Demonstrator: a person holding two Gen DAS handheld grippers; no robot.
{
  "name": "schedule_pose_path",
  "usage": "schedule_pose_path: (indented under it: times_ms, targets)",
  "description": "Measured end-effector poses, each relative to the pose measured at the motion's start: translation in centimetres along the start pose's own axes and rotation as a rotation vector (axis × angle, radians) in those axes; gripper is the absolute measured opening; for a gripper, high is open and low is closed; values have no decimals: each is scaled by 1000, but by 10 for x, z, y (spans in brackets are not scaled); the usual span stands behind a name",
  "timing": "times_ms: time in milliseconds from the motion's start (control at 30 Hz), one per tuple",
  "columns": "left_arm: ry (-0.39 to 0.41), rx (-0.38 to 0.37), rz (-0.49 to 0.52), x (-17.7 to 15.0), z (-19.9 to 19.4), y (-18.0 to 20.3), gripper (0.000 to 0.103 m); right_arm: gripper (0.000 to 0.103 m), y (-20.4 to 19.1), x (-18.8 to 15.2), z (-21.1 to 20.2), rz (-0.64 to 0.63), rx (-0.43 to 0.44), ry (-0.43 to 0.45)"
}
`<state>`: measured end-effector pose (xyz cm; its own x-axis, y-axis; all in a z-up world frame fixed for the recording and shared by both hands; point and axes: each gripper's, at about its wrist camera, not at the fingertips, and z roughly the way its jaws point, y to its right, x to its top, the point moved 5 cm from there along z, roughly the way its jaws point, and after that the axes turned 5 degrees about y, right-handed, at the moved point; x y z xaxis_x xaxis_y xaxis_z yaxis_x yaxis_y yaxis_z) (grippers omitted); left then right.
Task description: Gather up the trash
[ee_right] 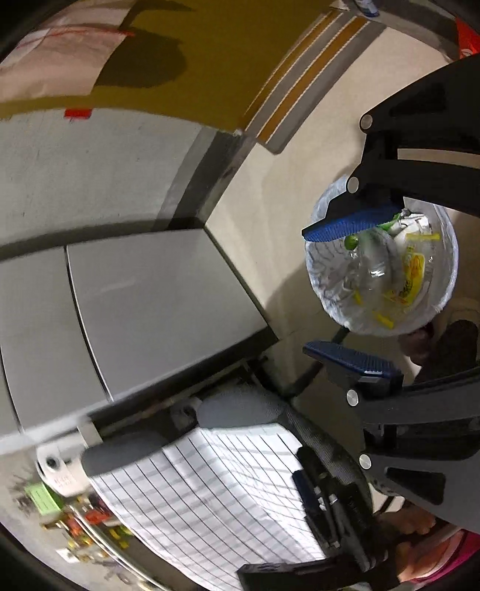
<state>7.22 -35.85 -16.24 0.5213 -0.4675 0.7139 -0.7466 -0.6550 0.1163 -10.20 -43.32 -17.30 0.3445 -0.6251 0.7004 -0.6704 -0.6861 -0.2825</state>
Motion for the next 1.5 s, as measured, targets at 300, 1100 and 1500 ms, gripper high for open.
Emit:
schedule_pose_path:
  times_ms: [300, 1100, 1500]
  targets:
    - [-13, 42, 0, -14, -47, -18, 75, 68, -48, -12, -21, -105, 26, -27]
    - [6, 379, -78, -34, -213, -82, 96, 91, -159, 17, -121, -427, 99, 38]
    - [19, 423, -114, -36, -232, -93, 96, 92, -169, 14, -128, -427, 133, 35]
